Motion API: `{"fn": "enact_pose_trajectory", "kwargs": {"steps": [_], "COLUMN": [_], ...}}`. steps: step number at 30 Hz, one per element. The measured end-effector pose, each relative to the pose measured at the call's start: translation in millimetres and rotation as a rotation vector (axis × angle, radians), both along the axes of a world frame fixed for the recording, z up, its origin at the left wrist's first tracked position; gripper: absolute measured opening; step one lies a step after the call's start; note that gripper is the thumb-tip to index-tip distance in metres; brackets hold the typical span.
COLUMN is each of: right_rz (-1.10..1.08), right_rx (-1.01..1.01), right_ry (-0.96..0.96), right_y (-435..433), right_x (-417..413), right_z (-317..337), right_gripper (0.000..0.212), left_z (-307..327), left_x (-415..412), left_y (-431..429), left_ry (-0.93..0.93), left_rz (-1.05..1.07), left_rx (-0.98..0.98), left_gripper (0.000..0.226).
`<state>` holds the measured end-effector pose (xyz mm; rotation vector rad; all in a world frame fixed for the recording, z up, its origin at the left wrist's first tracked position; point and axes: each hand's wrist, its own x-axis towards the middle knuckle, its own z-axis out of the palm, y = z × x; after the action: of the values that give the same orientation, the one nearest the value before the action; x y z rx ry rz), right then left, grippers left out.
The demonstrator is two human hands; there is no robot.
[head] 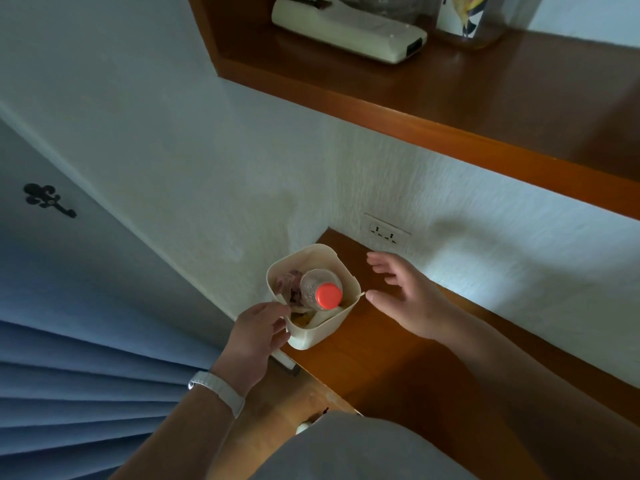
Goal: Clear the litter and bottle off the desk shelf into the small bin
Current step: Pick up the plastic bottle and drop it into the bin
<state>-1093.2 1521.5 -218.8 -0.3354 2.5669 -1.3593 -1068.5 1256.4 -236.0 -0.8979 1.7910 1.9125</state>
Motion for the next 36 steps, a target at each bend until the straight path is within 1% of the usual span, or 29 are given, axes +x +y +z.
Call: {"fn": "enact_pose_trajectory", "kwargs": {"steps": [3, 6, 9, 13, 15, 17, 20, 23, 31, 34, 36], "right_rz": [-0.113, -0.137, -0.188, -0.228, -0.251, -0.286, -0.313, -0.327, -0.416, -0.446, -0.460], "right_rx": [-0.050, -0.045, -0.125, -0.255, -0.277, -0.268, -0.193, -0.161, -0.159, -0.159, -0.151], "right_ry": [-0.110, -0.187, -0.257, -0.298, -0.301, -0.284, -0.240, -0.218, -0.252, -0.279, -0.286], "right_y": [-3.0, -11.8, -22.2, -32.7, -36.7, -39.6, -42.0, -42.8, -48.3, -52.2, -52.8], "right_x": [4.3, 7.3, 7.2, 3.9, 0.4, -5.1, -15.0, -25.3, -43.5, -51.3, -57.4], "right_z": [-15.5, -28.7, -35.3, -39.9, -41.7, -44.7, -46.7, -47.0, -50.6, -55.7, -60.5], "right_gripper": [0.059, 0.060, 0.060, 0.044, 0.044, 0.049, 0.053, 0.052, 0.049, 0.050, 0.050], "left_z": [-5.2, -9.1, -10.6, -12.1, -11.8, -11.6, -11.4, -12.6, -28.2, -38.0, -46.5], "left_x": [1.2, -1.8, -7.2, -16.7, -21.6, -26.7, -35.7, -46.0, -72.9, -83.3, -90.1], "left_y": [-0.3, 2.4, 7.9, 16.6, 21.0, 24.8, 30.2, 36.7, 47.3, 49.3, 50.5], "left_ry": [0.003, -0.001, -0.008, -0.019, -0.022, -0.025, -0.030, -0.042, -0.050, -0.067, -0.066], "left_rz": [0.024, 0.057, 0.072, 0.097, 0.100, 0.096, 0.122, 0.138, 0.158, 0.176, 0.143], "left_rx": [0.044, 0.089, 0.118, 0.137, 0.139, 0.142, 0.169, 0.202, 0.242, 0.240, 0.215], "left_gripper": [0.010, 0.013, 0.012, 0.012, 0.010, 0.010, 0.008, 0.006, 0.010, 0.011, 0.013]}}
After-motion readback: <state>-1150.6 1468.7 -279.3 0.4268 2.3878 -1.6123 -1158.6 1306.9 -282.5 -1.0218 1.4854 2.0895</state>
